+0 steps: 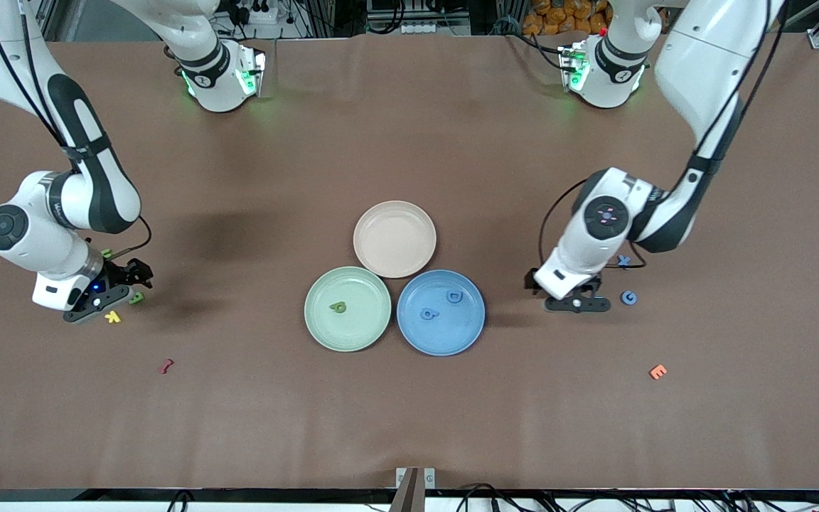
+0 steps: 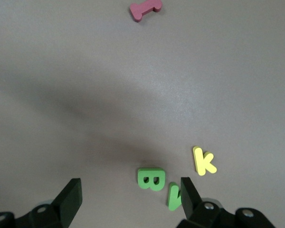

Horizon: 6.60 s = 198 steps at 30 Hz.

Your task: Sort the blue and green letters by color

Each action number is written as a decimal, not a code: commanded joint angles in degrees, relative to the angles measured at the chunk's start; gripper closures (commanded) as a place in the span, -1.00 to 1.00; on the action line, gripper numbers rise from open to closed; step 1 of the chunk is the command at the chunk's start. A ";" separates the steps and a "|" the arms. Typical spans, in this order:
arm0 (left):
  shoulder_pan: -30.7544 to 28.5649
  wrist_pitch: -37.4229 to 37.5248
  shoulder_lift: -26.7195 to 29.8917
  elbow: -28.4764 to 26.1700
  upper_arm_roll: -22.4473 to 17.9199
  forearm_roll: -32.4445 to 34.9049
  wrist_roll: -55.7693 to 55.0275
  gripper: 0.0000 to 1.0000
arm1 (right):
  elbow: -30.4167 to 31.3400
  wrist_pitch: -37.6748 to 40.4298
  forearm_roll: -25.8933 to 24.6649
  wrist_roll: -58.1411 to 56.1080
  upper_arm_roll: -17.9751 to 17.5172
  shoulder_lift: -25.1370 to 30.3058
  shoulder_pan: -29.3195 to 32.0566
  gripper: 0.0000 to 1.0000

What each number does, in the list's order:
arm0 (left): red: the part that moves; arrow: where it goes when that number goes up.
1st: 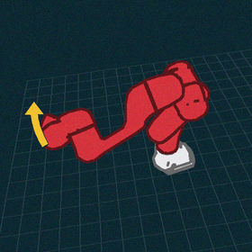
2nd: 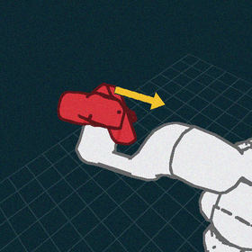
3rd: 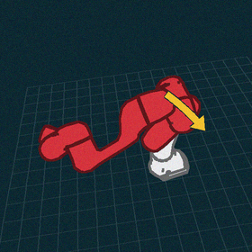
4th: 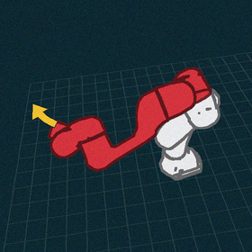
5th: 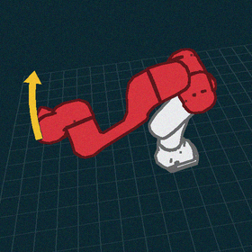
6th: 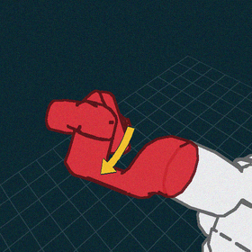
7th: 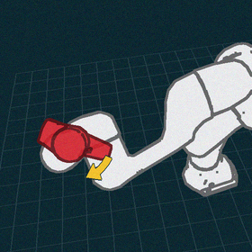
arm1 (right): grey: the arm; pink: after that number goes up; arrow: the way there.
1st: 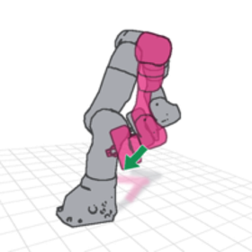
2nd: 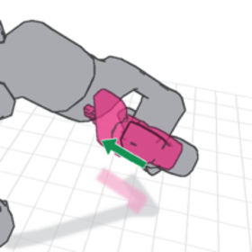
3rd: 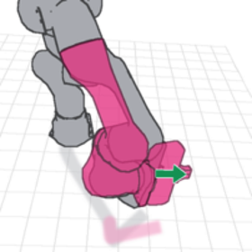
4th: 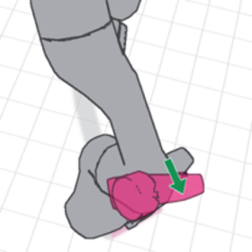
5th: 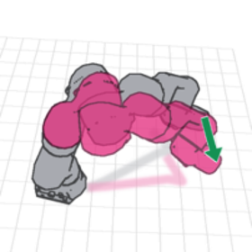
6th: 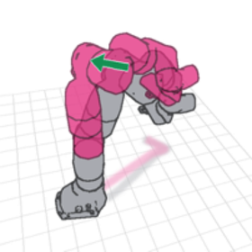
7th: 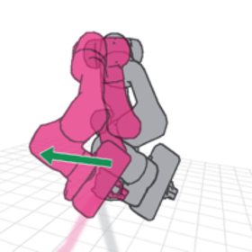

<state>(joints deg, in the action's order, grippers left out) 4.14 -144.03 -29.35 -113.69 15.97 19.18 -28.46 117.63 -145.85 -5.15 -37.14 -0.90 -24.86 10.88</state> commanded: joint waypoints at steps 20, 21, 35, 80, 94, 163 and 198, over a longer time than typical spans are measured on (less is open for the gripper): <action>-18.11 -15.66 12.12 -25.35 4.69 7.87 17.82 -1.00 | 0.23 -5.15 -0.56 -6.10 -0.77 -3.88 2.22 -0.67; -19.42 -16.54 12.03 -25.96 4.78 9.80 17.91 -1.00 | 0.23 -5.15 -0.56 -6.10 -0.77 -3.97 2.31 -0.66; -27.61 -21.91 8.52 -27.20 4.86 17.56 19.14 -1.00 | 0.05 -5.15 -0.21 -6.89 -0.86 -4.50 3.01 -0.55; -27.70 -23.32 6.58 -24.74 6.62 17.38 14.93 1.00 | -0.48 -5.15 1.72 -8.03 -1.83 -6.34 3.71 -0.31; -27.35 -22.44 6.58 -19.99 14.44 16.59 -0.45 1.00 | -0.65 -5.15 1.64 -8.30 -1.83 -6.87 3.89 -0.20; 20.39 -5.30 -12.85 18.60 1.00 17.55 -49.43 -1.00 | -19.54 13.13 16.40 58.57 -2.36 -6.95 -27.13 0.66; -32.79 -4.68 -1.68 -6.81 25.61 17.38 6.47 -1.00 | -28.95 20.24 8.58 72.05 -0.25 -10.31 -32.07 -1.00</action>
<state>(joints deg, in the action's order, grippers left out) -24.53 -148.80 -33.40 -116.87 40.03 35.16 -27.38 87.71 -130.67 4.31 40.75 -0.65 -39.76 -24.90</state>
